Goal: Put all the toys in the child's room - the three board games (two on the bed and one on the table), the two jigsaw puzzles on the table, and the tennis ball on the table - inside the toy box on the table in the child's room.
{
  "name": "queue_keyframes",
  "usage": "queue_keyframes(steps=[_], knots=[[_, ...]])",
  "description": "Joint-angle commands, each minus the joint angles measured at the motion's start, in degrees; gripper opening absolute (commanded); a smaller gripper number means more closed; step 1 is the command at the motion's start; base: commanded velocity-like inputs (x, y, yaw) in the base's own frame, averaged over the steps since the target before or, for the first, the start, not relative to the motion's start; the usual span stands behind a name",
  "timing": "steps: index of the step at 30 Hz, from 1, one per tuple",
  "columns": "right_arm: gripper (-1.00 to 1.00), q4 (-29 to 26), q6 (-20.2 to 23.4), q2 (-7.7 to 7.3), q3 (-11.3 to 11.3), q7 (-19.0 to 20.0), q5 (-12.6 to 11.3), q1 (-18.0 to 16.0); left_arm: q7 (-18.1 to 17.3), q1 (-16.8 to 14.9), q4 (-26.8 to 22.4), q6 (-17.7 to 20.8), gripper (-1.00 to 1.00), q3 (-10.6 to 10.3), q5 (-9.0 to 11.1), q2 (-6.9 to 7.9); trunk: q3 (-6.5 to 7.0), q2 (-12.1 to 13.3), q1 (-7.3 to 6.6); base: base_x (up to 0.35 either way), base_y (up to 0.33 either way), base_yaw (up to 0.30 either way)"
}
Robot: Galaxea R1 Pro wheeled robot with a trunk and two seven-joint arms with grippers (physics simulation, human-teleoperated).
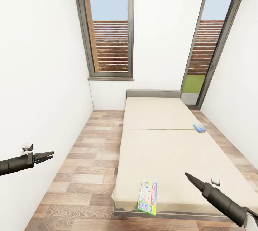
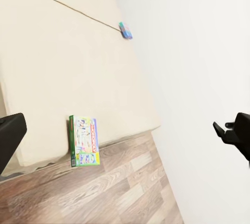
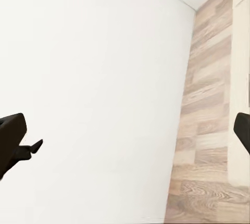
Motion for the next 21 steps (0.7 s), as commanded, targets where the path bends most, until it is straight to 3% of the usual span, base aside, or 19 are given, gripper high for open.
queue_keyframes(steps=[1,14,21], knots=[[1.0,0.75,0.5,-0.01,0.01,-0.2,-0.3,-0.19,-0.31,-0.06,0.0,0.6,1.0,0.09,-0.21,-0.02,-0.13,-0.13,0.03,0.0,0.0,0.0],[1.0,8.17,6.49,-0.27,1.56,-0.28,-0.59,-2.79,-0.31,-0.06,0.0,0.67,1.0,0.09,-0.27,-0.66,-0.13,-0.13,0.03,0.0,0.0,0.0],[1.0,16.64,7.55,-0.61,1.93,0.03,-0.18,-2.99,-0.31,-0.06,0.0,0.75,1.0,0.09,-0.46,-1.44,-0.13,-0.13,0.03,0.0,0.0,0.0]])
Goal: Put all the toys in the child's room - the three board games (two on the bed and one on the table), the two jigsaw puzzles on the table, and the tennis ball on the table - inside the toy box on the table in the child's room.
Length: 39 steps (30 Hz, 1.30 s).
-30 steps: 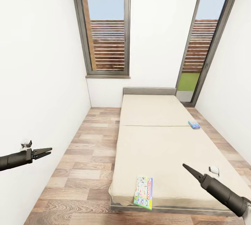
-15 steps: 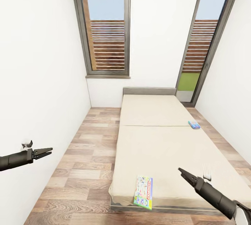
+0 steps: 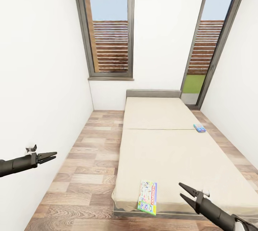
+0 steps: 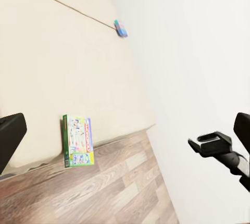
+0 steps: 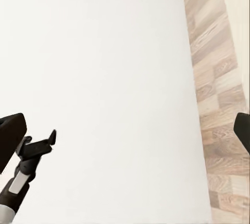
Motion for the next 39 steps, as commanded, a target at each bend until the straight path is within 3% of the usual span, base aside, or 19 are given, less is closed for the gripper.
queue_keyframes(steps=[1,5,11,19,24,29,39], knots=[[1.0,1.56,0.25,-0.07,-0.04,0.15,0.0,-0.05,-0.32,-0.06,0.0,0.61,1.0,0.1,-0.25,-0.12,-0.12,-0.13,0.03,0.0,0.0,0.0],[1.0,7.13,-0.93,-0.25,0.1,0.14,0.38,-0.09,-0.32,-0.06,-0.03,0.62,1.0,0.1,-0.3,-0.53,-0.12,-0.13,0.03,0.0,0.0,0.0],[1.0,13.32,-6.0,-0.32,1.2,-0.12,0.53,-0.28,-0.32,-0.06,-0.08,0.72,1.0,0.1,-0.33,-0.82,-0.12,-0.13,0.03,0.0,0.0,0.0],[1.0,20.42,-10.8,-0.22,5.92,-1.23,0.76,-2.98,-0.32,-0.06,-0.09,0.88,1.0,0.1,-0.34,-0.9,-0.12,-0.13,0.03,0.0,0.0,0.0],[1.0,27.48,-15.12,-0.23,9.35,-2.81,0.85,-6.56,-0.32,-0.06,-0.09,1.02,1.0,0.1,-0.29,-0.97,-0.12,-0.13,0.03,0.0,0.0,0.0],[1.0,35.97,-19.27,-0.16,11.16,-6.75,0.88,-11.46,-0.32,-0.06,-0.1,1.16,1.0,0.1,-0.26,-1.14,-0.12,-0.13,0.03,0.0,0.0,0.0],[1.0,38.89,-20.47,0.23,11.59,-14.63,0.89,-14.4,-0.32,-0.06,-0.09,1.29,1.0,0.1,-0.25,-1.63,-0.12,-0.13,0.03,0.0,0.0,0.0]])
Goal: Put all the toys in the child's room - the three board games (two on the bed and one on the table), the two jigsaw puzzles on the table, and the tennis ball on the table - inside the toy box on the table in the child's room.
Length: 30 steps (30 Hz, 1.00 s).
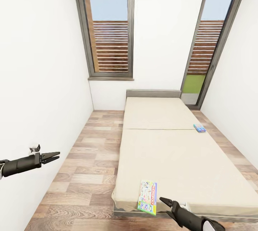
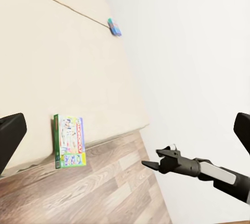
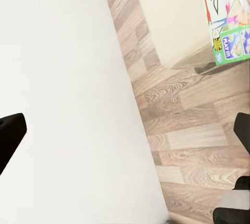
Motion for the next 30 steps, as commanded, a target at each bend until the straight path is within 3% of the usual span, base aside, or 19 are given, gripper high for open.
queue_keyframes(steps=[1,22,30], knots=[[1.0,0.11,0.39,0.04,-0.18,-0.31,-0.2,-0.17,-0.32,-0.06,0.0,0.61,1.0,0.1,-0.23,-0.04,-0.13,-0.13,0.03,0.0,0.0,0.0],[1.0,0.49,0.86,-0.35,-0.14,-2.3,-0.25,-0.84,-0.32,-0.06,-0.02,0.82,1.0,0.1,-0.23,-0.18,-3.54,-7.75,4.21,0.0,0.0,0.0],[1.0,0.5,4.21,-0.37,-0.11,-2.41,-0.3,-2.74,-0.32,-0.06,-0.04,1.26,1.0,0.1,-0.25,-0.76,-4.97,-10.96,5.96,0.0,0.0,0.0]])
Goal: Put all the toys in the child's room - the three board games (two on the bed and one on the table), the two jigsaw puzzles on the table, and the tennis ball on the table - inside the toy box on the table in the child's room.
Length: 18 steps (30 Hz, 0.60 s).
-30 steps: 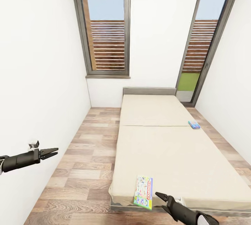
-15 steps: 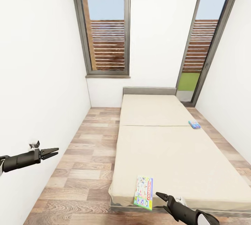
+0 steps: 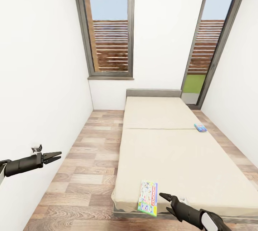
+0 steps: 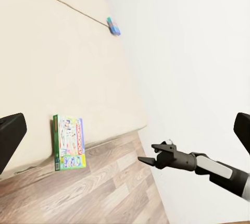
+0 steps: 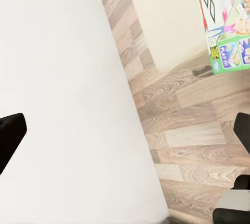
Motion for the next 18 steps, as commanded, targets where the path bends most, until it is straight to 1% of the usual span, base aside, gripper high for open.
queue_keyframes(steps=[1,6,11,18], knots=[[1.0,0.02,0.97,0.01,-0.21,0.05,-0.13,-0.21,-0.32,-0.05,-0.02,0.75,1.0,0.1,-0.25,-0.14,-0.28,-0.51,0.24,0.0,0.0,0.0],[1.0,0.05,2.79,0.07,-0.21,0.02,-0.13,-0.68,-0.32,-0.05,-0.18,1.29,1.0,0.1,-0.24,-0.65,-1.18,-2.51,1.34,0.0,0.0,0.0],[1.0,0.05,3.4,0.26,-0.19,0.0,-0.13,-0.88,-0.32,-0.1,-0.37,1.96,1.0,0.1,-0.22,-1.26,-2.08,-4.52,2.44,0.0,0.0,0.0],[1.0,0.06,4.77,0.32,-0.06,-0.09,-0.08,-1.13,-0.32,-0.46,-0.58,4.86,1.0,0.1,-0.21,-1.98,-3.33,-7.33,3.98,0.0,0.0,0.0]])
